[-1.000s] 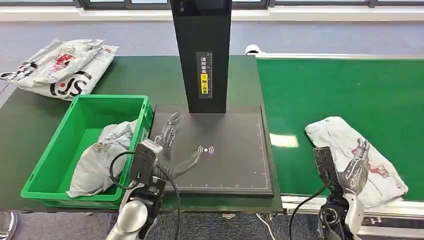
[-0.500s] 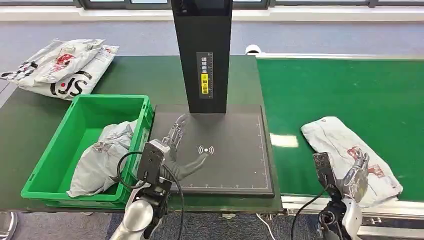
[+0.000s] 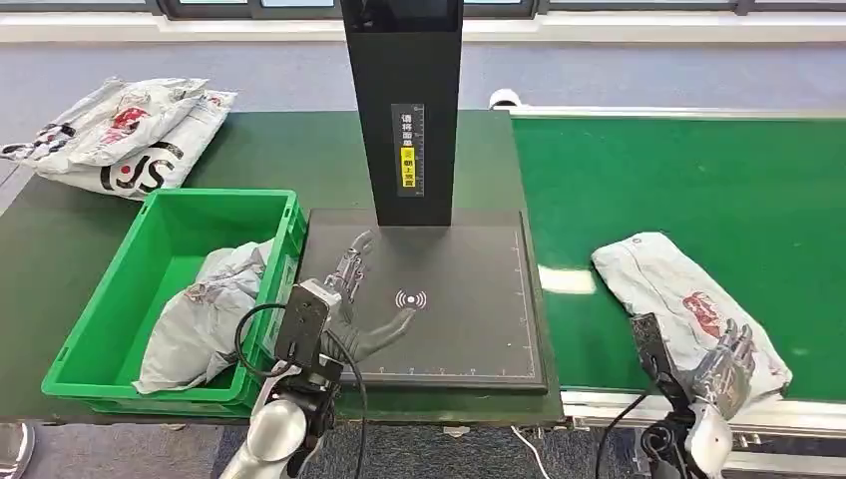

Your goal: Moved the parcel from conveyor to table for the left to box.

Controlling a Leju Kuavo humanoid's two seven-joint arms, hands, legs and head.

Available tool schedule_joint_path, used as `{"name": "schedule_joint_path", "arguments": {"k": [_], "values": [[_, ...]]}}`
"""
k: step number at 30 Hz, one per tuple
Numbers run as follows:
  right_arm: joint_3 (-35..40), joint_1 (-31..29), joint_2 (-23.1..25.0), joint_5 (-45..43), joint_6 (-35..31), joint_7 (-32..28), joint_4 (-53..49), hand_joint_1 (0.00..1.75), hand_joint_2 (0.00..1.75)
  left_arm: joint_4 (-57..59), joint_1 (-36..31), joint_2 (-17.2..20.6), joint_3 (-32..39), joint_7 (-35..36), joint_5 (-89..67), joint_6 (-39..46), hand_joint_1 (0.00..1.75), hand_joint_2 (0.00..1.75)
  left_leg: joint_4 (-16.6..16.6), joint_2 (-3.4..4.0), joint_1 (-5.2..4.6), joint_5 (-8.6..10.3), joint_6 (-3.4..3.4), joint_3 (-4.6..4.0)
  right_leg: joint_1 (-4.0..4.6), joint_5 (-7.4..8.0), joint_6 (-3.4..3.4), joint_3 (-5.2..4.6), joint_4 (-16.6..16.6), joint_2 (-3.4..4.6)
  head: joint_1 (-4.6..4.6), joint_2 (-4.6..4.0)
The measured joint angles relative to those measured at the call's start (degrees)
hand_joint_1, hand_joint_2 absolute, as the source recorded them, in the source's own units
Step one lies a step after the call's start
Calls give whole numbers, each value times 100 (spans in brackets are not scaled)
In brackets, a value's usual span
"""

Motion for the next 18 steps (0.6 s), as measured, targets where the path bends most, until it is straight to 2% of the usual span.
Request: {"name": "schedule_joint_path", "arguments": {"k": [8, 18], "values": [[-310, -203, -142, 422, -2, 225, 528, 0, 175, -9, 17, 30, 0, 0, -13, 20, 0, 175, 0, -2, 0, 0, 1, 0, 0, 0, 0, 1, 0, 0, 0, 0], [-524, -325, -293, 393, 90, 264, 1018, 0, 175, -68, 33, 42, 0, 0, -13, 31, 0, 175, 0, -3, 0, 0, 2, -1, 0, 0, 0, 2, 0, -5, 0, 0]]}}
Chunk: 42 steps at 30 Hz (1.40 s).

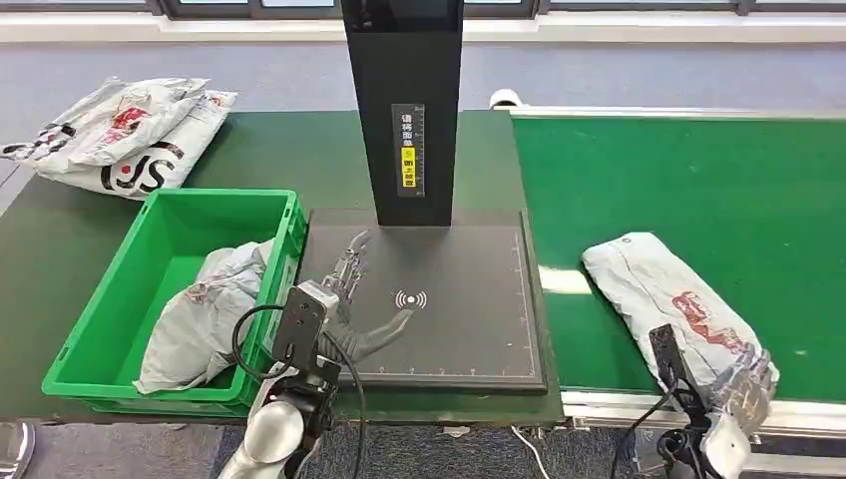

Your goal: Moved the parcel from conveyor to table for the left to box.

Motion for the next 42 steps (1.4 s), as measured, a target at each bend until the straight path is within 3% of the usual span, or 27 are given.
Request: {"name": "schedule_joint_path", "arguments": {"k": [6, 11, 12, 13, 18, 31, 42], "values": [[-7, -45, -15, -29, 37, -20, 98, 0, 175, -11, 1, 0, 0, 0, 0, 0, 0, 175, 0, 0, 0, 1, 1, 0, 0, 0, 0, 1, 0, 0, 0, 0], [-276, -181, -15, -864, 985, -505, 282, 0, 175, -15, 2, 20, 0, -24, -4, -18, 0, 175, 0, 3, 0, 0, 1, 6, 1, 0, 0, 5, 0, 3, 0, -2], [-365, -217, -15, -1102, 1291, -606, 313, 79, 175, -17, 2, 33, 0, -39, -2, -35, 0, 175, 0, 5, 0, 0, 1, 10, 1, 0, 0, 7, 0, 5, 0, 0], [-448, -249, -15, -1291, 1579, -673, 349, 175, 175, -17, 2, 44, 0, -52, -2, -44, 0, 175, 0, 7, 0, -1, 2, 12, 1, 0, 0, 9, 0, 8, 0, -2], [-592, -374, -15, -1453, 2000, -721, 455, 175, 175, -17, 2, 96, 0, -90, 20, -57, 0, 175, 1, 12, 2, -3, 4, 33, 10, 1, 2, 33, -9, 13, 0, 0], [-592, -484, -31, -1521, 2168, -830, 465, 175, 175, -125, 67, 142, 0, -120, 70, -48, 0, 175, 2, 37, 9, -1, 10, 59, 20, 26, 20, 68, -32, 42, 0, 0], [-134, -311, 183, -1801, 2533, -981, -135, 175, 175, -188, 75, 140, 0, -118, 2, 4, 0, 175, 2, 36, 8, 2, 11, 59, 19, 27, 21, 70, -32, 40, 0, 0]]}}
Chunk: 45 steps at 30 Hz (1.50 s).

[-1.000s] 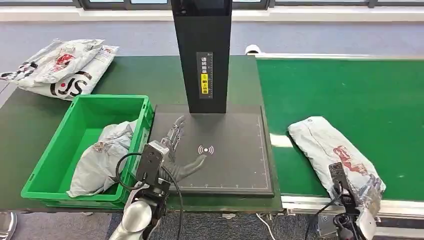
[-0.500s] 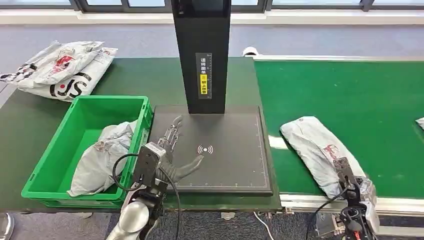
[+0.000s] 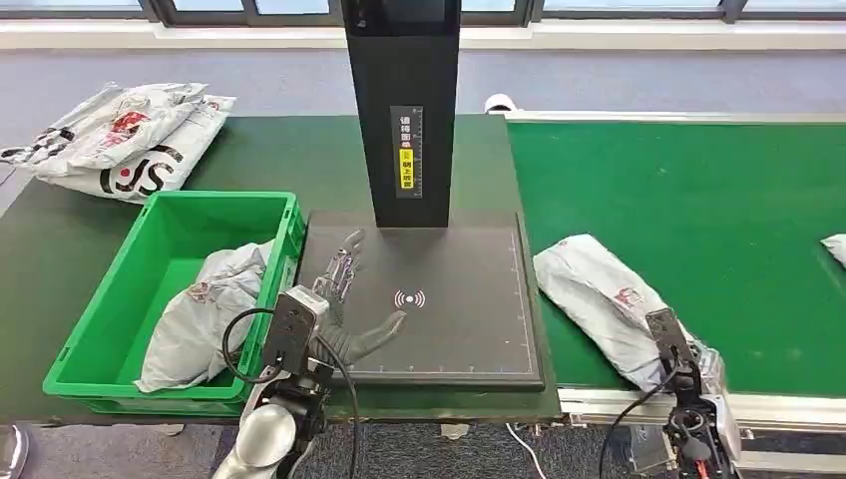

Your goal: Moved the parcel from conveyor to table for the left to box.

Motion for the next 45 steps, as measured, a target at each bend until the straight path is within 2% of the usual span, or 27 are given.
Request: {"name": "schedule_joint_path", "arguments": {"k": [7, 10, 13, 17, 23, 33, 41, 45], "values": [[668, 461, 350, -628, -186, -296, -1531, 175, 175, -22, 25, -4, 2, 2, -57, 50, 0, 175, -1, -30, 0, 11, -3, -31, -6, -2, -3, -27, 14, -27, 0, 0], [1178, 575, 483, -1042, -441, -625, -2725, 175, 175, -31, 31, -9, 4, -20, -109, 66, 0, 175, -1, -30, 0, 13, -6, -41, -5, -4, -4, -41, 15, -27, 0, -2], [1605, 746, 527, -1332, -568, -689, -3598, 175, 175, -26, 38, -13, 4, -74, -112, 66, 0, 175, -1, -36, 0, 13, -6, -54, -7, -5, -3, -52, 14, -34, 0, 0], [2123, 863, 527, -1741, -763, -1061, -4548, 175, 175, 13, 22, -15, 4, -168, -92, 48, 0, 175, -1, -35, 0, 12, -5, -59, -9, -5, -3, -56, 14, -33, 0, 0], [2879, 871, 529, -1882, -887, -1338, -5645, 175, 175, 127, -64, -15, 4, -313, 13, 55, 0, 175, -1, -34, 0, 13, -4, -59, -10, -5, -3, -54, 14, -33, 0, 0], [3915, 475, 560, -2000, -662, -1307, -6202, 175, 175, 328, -325, -63, 4, -343, 63, 55, 0, 175, -1, -34, 0, 18, -5, -56, -11, -4, -3, -53, 15, -34, 0, -2], [4433, 38, 619, -2042, -192, -979, -6110, 175, 175, 463, -536, -66, 28, -378, 135, 31, 0, 175, -1, -35, 0, 18, -5, -57, -10, -4, -3, -53, 15, -34, 0, -2], [4518, 31, 628, -2149, 70, -824, -5859, 175, 175, 472, -587, -42, 72, -387, 197, 98, 0, 175, -1, -41, 0, 18, -5, -58, -10, -4, -3, -52, 15, -38, 0, 0]]}}
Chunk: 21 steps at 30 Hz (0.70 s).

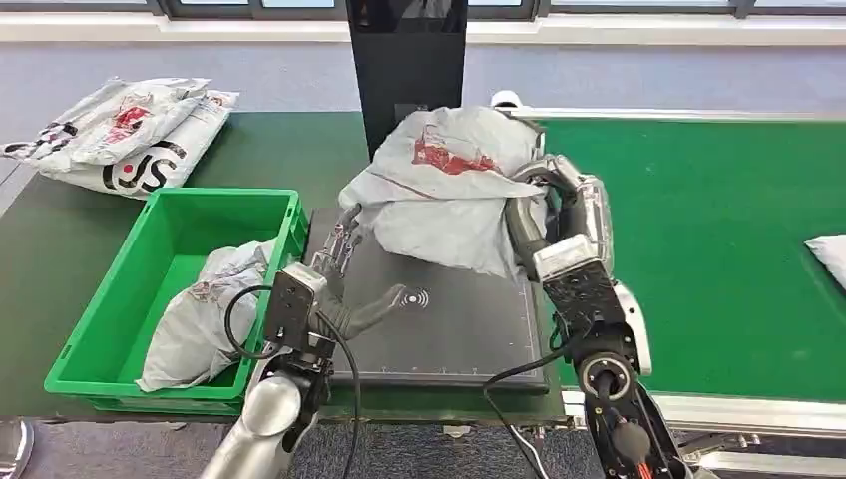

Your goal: Moved the parcel from conveyor to table for the left to box.

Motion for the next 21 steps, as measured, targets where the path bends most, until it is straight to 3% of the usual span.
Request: {"name": "schedule_joint_path", "arguments": {"k": [10, 21], "values": [[2, 128, -24, 531, -312, 277, 782, 175, 175, -205, 107, 81, 267, -2, -9, 284, 0, 175, 0, 2, 0, -1, 0, 0, 1, -1, 0, -3, -1, 1, 0, 0], [-730, 790, -144, 1156, -758, 474, 1631, 175, 175, -833, 566, 177, 614, 153, -199, 363, 0, 175, 0, -3, 0, -2, 1, -6, 0, -3, -1, -6, -3, -8, 0, 0]]}}
